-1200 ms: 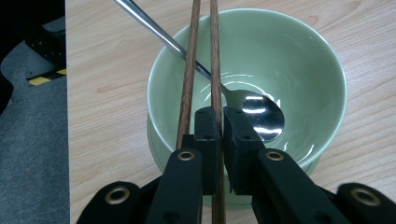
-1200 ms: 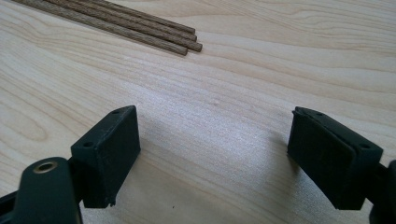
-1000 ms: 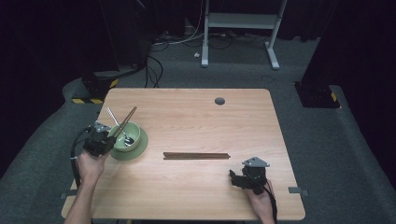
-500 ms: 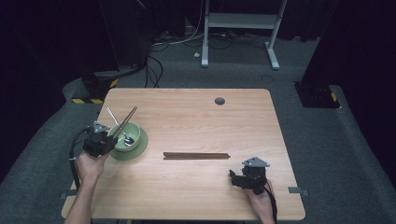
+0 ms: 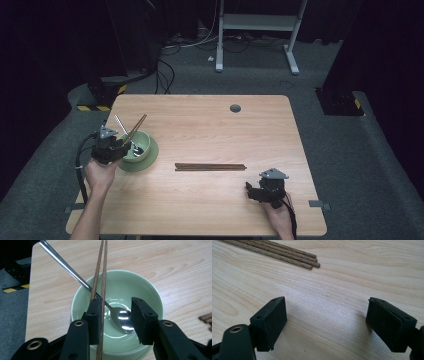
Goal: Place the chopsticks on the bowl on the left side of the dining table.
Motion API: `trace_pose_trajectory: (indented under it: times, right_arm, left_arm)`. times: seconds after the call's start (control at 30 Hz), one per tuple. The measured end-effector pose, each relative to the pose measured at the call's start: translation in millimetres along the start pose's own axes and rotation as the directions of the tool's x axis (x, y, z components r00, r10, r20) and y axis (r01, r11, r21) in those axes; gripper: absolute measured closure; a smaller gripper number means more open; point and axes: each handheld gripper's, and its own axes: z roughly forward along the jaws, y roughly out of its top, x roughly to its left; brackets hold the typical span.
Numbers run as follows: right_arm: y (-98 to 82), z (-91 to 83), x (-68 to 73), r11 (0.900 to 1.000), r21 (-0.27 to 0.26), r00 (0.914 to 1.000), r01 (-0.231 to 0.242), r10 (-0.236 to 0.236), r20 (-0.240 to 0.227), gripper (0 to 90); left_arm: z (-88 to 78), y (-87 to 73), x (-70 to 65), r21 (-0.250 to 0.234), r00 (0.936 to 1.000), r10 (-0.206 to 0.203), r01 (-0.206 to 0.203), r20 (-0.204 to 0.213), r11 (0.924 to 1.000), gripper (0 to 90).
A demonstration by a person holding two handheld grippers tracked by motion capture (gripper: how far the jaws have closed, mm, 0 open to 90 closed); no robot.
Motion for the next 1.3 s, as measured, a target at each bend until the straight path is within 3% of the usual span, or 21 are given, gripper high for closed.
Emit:
trace_pose_trajectory:
  times: [0.27,0.4,0.57,0.67,0.7,0.73,0.77,0.9,1.0,1.07,1.17,1.23,1.3]
  right_arm:
    - [0.0,0.0,0.0,1.0,0.0,1.0,0.0,0.0,0.0,16.5]
    - [0.0,0.0,0.0,1.0,0.0,1.0,0.0,0.0,0.0,16.4]
    - [0.0,0.0,0.0,1.0,0.0,1.0,0.0,0.0,0.0,16.4]
    - [0.0,0.0,0.0,1.0,0.0,1.0,0.0,0.0,0.0,16.4]
    - [0.0,0.0,0.0,1.0,0.0,1.0,0.0,0.0,0.0,16.4]
    - [0.0,0.0,0.0,1.0,0.0,1.0,0.0,0.0,0.0,16.4]
    - [0.0,0.0,-0.1,1.0,0.0,1.0,0.0,0.0,0.0,16.4]
    - [0.0,0.0,0.0,1.0,0.0,1.0,0.0,0.0,0.0,16.4]
    - [0.0,0.0,0.0,1.0,0.0,1.0,0.0,0.0,0.0,16.4]
    - [0.0,0.0,0.0,1.0,0.0,1.0,0.0,0.0,0.0,16.4]
    - [0.0,0.0,0.0,1.0,0.0,1.0,0.0,0.0,0.0,16.4]
    - [0.0,0.0,0.0,1.0,0.0,1.0,0.0,0.0,0.0,16.4]
    - [0.0,0.0,0.0,1.0,0.0,1.0,0.0,0.0,0.0,16.4]
  left_arm:
    - [8.8,9.9,5.7,-0.002,0.9979,-0.06,0.06,0.024,0.9982,54.3]
    - [15.3,19.2,5.6,-0.036,0.9911,-0.118,0.121,0.061,0.992,50.3]
    - [20.8,26.8,5.5,-0.033,0.9899,-0.129,0.131,0.059,0.9908,48.1]
    - [23.3,31.4,6.6,-0.046,0.9857,-0.152,0.155,0.073,0.9868,46.0]
    - [24.7,35.0,8.2,-0.05,0.9813,-0.172,0.177,0.086,0.983,45.2]
    - [24.7,35.0,8.2,-0.05,0.9813,-0.172,0.177,0.086,0.983,44.5]
    - [26.6,40.7,8.1,-0.033,0.9875,-0.144,0.146,0.064,0.9887,43.8]
    - [27.9,47.7,8.6,-0.036,0.9861,-0.15,0.153,0.073,0.9876,42.8]
    - [30.1,53.7,8.4,-0.036,0.9893,-0.135,0.137,0.056,0.99,41.5]
    - [32.8,55.0,9.1,-0.048,0.9871,-0.151,0.154,0.053,0.9869,41.3]
    - [40.3,53.7,10.4,-0.027,0.9878,-0.153,0.154,0.031,0.9878,40.6]
    - [49.3,51.8,9.5,0.005,0.9928,-0.119,0.119,0.0,0.9928,39.2]
    - [51.9,51.5,9.1,0.009,0.9925,-0.122,0.122,0.001,0.9924,38.6]
